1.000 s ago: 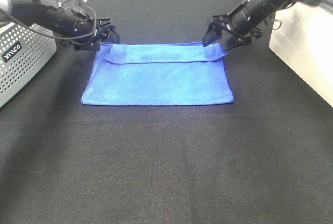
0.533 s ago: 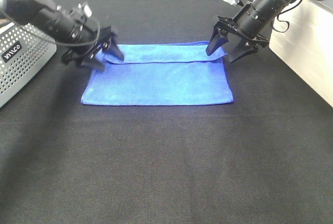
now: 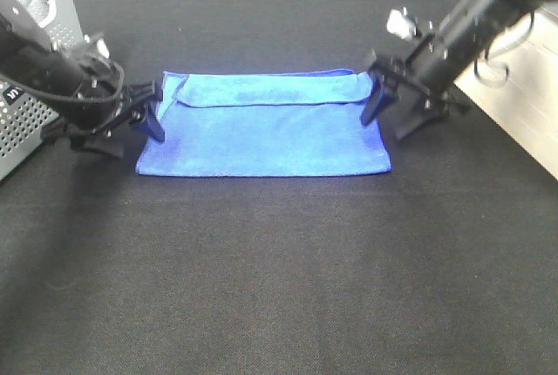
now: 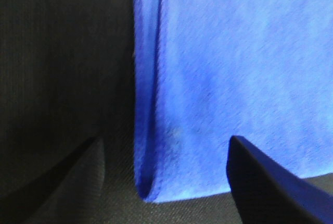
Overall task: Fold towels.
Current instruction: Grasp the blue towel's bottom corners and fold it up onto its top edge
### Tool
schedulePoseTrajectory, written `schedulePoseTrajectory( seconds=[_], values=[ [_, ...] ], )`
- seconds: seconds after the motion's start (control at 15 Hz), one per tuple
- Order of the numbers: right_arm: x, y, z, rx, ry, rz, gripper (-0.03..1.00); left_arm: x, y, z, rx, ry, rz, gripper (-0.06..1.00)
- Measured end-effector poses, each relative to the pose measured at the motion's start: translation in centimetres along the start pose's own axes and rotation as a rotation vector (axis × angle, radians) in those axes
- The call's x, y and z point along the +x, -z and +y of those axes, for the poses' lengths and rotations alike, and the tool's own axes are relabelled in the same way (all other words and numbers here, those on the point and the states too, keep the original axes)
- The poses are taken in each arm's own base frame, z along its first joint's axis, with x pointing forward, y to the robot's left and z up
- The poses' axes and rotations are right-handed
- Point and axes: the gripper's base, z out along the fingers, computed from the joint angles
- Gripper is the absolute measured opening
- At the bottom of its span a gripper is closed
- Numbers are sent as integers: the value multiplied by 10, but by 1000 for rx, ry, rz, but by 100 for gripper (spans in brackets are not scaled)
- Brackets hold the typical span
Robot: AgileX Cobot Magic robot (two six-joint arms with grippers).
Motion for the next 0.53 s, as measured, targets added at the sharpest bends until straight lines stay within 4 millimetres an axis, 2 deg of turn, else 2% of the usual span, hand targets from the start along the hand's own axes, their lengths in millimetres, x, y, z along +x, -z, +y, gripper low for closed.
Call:
schedulePoseTrajectory(
  seconds=[0.13, 0.53],
  values=[
    [7, -9, -6, 3, -4, -8, 61, 1, -4, 2, -4, 8, 2, 67],
    [9, -15, -9, -3, 18, -5, 61, 5, -19, 1, 0, 37, -1, 69]
  ],
)
